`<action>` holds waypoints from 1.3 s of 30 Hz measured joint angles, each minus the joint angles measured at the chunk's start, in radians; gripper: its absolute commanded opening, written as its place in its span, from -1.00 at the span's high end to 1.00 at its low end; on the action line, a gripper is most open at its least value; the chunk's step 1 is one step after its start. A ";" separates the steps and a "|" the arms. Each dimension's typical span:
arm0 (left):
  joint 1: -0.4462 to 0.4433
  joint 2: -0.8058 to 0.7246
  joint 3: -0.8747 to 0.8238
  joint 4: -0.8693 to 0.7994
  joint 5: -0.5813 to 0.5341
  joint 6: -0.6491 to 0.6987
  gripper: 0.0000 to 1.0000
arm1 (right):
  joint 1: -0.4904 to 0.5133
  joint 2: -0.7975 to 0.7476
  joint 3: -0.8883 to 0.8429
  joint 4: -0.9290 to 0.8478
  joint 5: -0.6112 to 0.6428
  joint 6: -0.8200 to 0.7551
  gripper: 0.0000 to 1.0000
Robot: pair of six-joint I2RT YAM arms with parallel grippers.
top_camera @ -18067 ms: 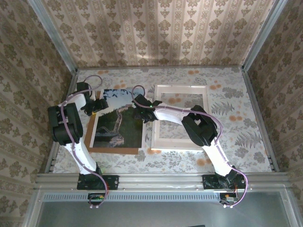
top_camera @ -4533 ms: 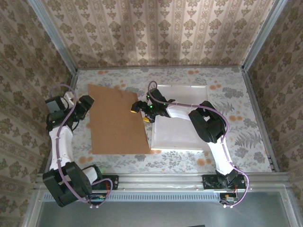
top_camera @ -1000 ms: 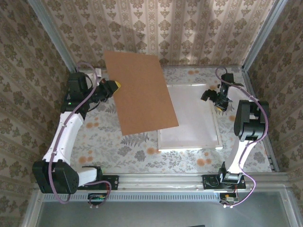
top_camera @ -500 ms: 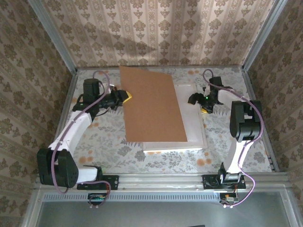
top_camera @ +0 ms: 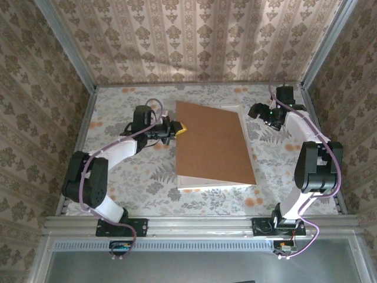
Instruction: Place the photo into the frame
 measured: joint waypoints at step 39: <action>0.020 0.290 -0.063 0.449 0.042 -0.198 0.71 | 0.030 -0.090 -0.281 0.087 -0.404 0.171 -0.49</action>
